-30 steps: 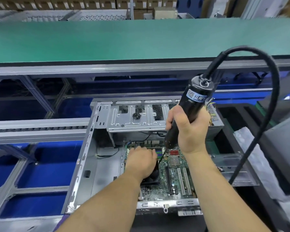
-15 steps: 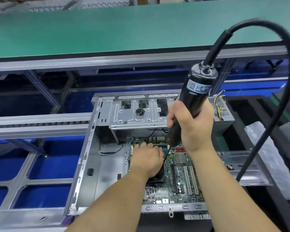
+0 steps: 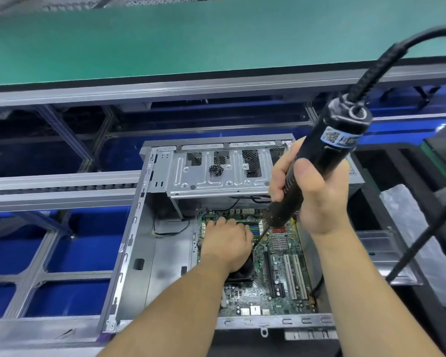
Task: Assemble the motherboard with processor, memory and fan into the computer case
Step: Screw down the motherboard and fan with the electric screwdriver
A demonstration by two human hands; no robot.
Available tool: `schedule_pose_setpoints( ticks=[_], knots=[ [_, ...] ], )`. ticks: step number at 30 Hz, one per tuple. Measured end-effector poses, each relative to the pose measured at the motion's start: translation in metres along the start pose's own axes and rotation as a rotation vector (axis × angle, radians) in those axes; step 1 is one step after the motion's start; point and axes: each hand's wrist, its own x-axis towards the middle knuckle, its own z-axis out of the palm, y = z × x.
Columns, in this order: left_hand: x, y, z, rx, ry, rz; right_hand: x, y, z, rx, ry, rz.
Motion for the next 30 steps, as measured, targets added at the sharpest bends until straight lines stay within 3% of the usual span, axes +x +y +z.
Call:
schedule_pose_setpoints(
  ticks=[3, 7, 30],
  knots=[
    [-0.001, 0.001, -0.001, 0.004, 0.009, -0.004, -0.002, 0.006, 0.01, -0.137, 0.042, -0.002],
    [-0.001, 0.003, -0.003, -0.019, 0.019, -0.017, 0.001, 0.011, 0.026, -0.194, -0.077, 0.039],
    [0.002, 0.002, 0.004, 0.025, 0.048, 0.025, -0.002, 0.01, 0.012, -0.108, -0.017, 0.017]
  ],
)
